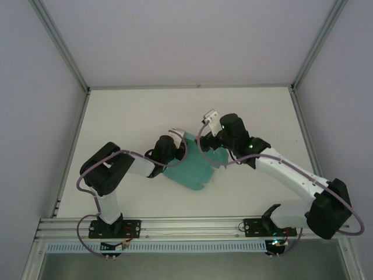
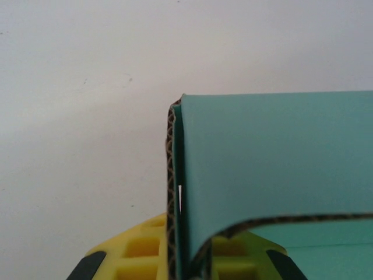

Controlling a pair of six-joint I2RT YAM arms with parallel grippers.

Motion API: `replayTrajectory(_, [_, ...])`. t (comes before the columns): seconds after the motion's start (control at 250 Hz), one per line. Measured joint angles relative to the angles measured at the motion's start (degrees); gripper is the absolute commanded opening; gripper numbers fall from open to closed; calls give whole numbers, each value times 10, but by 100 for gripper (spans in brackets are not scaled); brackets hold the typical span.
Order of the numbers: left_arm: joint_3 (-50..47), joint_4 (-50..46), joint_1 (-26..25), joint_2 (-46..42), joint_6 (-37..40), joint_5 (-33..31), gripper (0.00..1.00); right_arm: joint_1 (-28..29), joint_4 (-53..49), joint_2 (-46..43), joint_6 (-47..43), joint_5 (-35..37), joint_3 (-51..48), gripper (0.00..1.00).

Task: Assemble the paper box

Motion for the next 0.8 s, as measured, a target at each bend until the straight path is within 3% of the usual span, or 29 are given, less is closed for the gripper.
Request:
replayTrajectory(0.403, [-14, 61, -17, 17, 20, -1, 1, -21, -76, 207, 18, -21, 128, 89])
replayTrajectory(0.799, [-14, 66, -19, 26, 11, -36, 17, -23, -43, 237, 33, -40, 113, 83])
